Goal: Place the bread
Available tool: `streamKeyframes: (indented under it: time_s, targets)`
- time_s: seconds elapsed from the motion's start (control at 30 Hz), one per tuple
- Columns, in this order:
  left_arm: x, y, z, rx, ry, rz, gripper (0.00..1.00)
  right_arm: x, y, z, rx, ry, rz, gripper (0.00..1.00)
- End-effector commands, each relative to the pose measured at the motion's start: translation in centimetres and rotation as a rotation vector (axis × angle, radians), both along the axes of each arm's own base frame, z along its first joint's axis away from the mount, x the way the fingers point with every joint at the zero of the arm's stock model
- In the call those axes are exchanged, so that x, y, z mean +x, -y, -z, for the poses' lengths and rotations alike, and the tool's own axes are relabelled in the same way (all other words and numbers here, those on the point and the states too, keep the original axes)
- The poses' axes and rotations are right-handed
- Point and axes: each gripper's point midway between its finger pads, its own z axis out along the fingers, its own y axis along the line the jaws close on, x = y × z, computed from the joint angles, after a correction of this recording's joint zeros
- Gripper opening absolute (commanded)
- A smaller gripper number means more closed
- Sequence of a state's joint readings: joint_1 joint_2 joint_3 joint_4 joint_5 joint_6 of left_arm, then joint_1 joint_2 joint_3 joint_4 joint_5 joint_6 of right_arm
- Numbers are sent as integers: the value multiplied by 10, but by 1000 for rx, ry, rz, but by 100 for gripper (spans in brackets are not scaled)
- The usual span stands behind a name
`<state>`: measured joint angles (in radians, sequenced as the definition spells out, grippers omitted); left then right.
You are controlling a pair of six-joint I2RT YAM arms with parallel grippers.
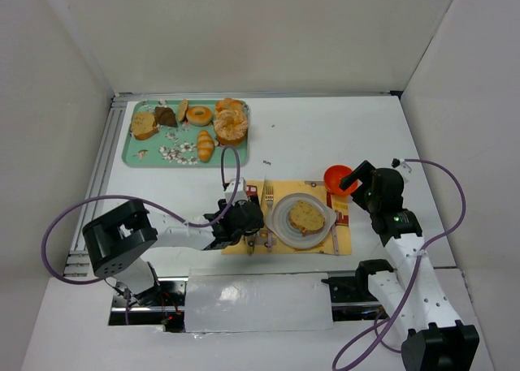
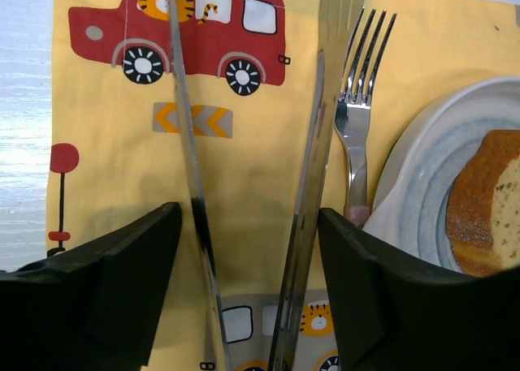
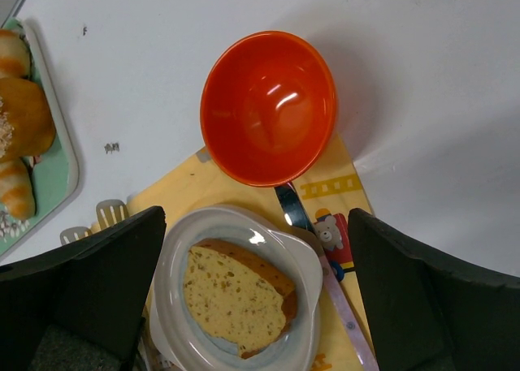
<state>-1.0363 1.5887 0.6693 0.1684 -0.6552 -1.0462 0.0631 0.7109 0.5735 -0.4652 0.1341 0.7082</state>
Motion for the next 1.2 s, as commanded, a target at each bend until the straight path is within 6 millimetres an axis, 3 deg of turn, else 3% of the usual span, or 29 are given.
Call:
streamKeyframes:
  time_s: [0.0, 0.13, 0.2, 0.23, 0.27, 0.33, 0.37, 0.4, 0.43, 0.5, 0.57, 0.6, 0.77, 0.87, 0.97, 1.17]
  targets:
    - [11, 4, -20, -31, 48, -27, 82, 4, -2, -12, -10, 47, -17, 100]
    - [18, -3, -54, -43, 89, -34, 89, 4, -2, -18, -17, 65, -22, 100]
    - [17, -3, -72, -50, 72, -24, 100, 5, -5, -22, -14, 73, -42, 100]
    - [16, -5, -79, -45, 68, -24, 100, 5, -4, -22, -26, 72, -49, 100]
    - [20, -6, -102, -73, 86, -35, 100, 6, -7, -24, -17, 81, -63, 100]
    - [16, -22, -114, -20, 76, -39, 100, 7, -12, -33, -30, 110, -107, 100]
    - [17, -28, -137, -10, 108, 0, 100, 10, -13, -41, -40, 135, -124, 100]
    - [16, -25, -150, -47, 119, 14, 100, 11, -13, -43, -40, 146, -124, 100]
    - [21, -30, -161, 25, 174, 102, 100, 11, -15, -50, -46, 166, -141, 100]
    - [20, -21, -193, 25, 221, 280, 100, 14, -15, -59, -54, 196, -145, 100]
    - [26, -45, -209, 87, 239, 268, 100, 18, -13, -65, -67, 226, -140, 100]
    - [29, -50, -232, 60, 253, 276, 100, 21, -11, -73, -72, 249, -129, 100]
    - [33, -64, -247, 23, 245, 270, 100, 25, -9, -97, -85, 277, -122, 100]
    - [33, -70, -238, -2, 246, 274, 100, 24, -7, -105, -98, 298, -118, 100]
    - [32, -83, -232, -54, 268, 247, 100, 22, -7, -105, -108, 296, -122, 100]
    - [26, -87, -217, -112, 262, 284, 100, 15, -8, -99, -112, 279, -137, 100]
